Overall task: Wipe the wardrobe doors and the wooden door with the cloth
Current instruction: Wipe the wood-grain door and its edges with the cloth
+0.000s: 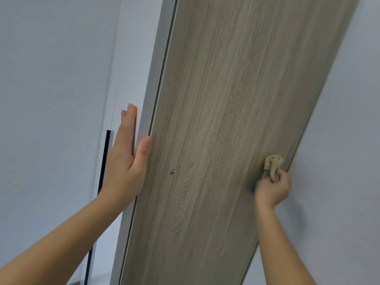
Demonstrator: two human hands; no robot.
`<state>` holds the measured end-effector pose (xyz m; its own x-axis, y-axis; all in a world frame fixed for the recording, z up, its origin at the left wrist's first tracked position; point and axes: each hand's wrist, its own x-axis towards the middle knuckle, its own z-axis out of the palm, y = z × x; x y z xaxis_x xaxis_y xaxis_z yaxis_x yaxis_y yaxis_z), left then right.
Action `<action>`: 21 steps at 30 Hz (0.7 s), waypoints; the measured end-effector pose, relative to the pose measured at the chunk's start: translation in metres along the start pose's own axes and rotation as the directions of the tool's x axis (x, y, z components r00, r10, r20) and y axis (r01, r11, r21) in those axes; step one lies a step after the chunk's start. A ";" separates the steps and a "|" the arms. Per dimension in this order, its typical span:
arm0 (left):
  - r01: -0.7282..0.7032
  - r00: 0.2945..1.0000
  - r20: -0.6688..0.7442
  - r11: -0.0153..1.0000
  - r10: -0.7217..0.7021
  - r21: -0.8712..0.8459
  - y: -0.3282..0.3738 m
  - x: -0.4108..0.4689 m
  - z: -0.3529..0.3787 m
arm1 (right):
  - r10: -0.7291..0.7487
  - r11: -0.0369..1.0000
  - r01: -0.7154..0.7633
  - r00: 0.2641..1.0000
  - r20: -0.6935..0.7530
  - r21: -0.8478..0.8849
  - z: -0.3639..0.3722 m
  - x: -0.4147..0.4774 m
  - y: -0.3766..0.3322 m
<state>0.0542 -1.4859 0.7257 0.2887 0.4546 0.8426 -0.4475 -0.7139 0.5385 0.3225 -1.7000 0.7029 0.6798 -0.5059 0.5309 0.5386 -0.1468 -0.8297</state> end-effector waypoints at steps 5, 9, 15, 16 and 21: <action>0.030 0.999 0.019 0.999 -0.029 -0.026 0.006 -0.001 -0.002 | -0.155 0.976 0.137 0.983 0.101 0.167 -0.009 -0.085 -0.037; 0.047 0.998 0.047 0.998 -0.045 -0.050 0.008 0.000 -0.006 | -0.247 0.943 0.208 0.961 0.127 0.260 -0.007 -0.141 -0.055; 0.082 0.993 0.089 0.996 -0.078 -0.044 0.008 0.007 -0.026 | -0.398 0.875 0.333 0.908 0.131 0.352 -0.008 -0.217 -0.088; 0.087 0.992 0.099 0.996 -0.083 -0.033 0.009 0.008 -0.029 | -0.413 0.867 0.341 0.900 0.139 0.364 -0.008 -0.227 -0.093; 0.103 0.987 0.124 0.995 -0.100 -0.019 0.014 0.010 -0.035 | -0.407 0.867 0.344 0.906 0.114 0.362 -0.008 -0.247 -0.104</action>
<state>0.0207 -1.4727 0.7414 0.4349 0.4538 0.7777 -0.4311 -0.6533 0.6223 0.0945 -1.5672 0.6570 0.4536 -0.3024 0.8383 0.8805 0.0067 -0.4740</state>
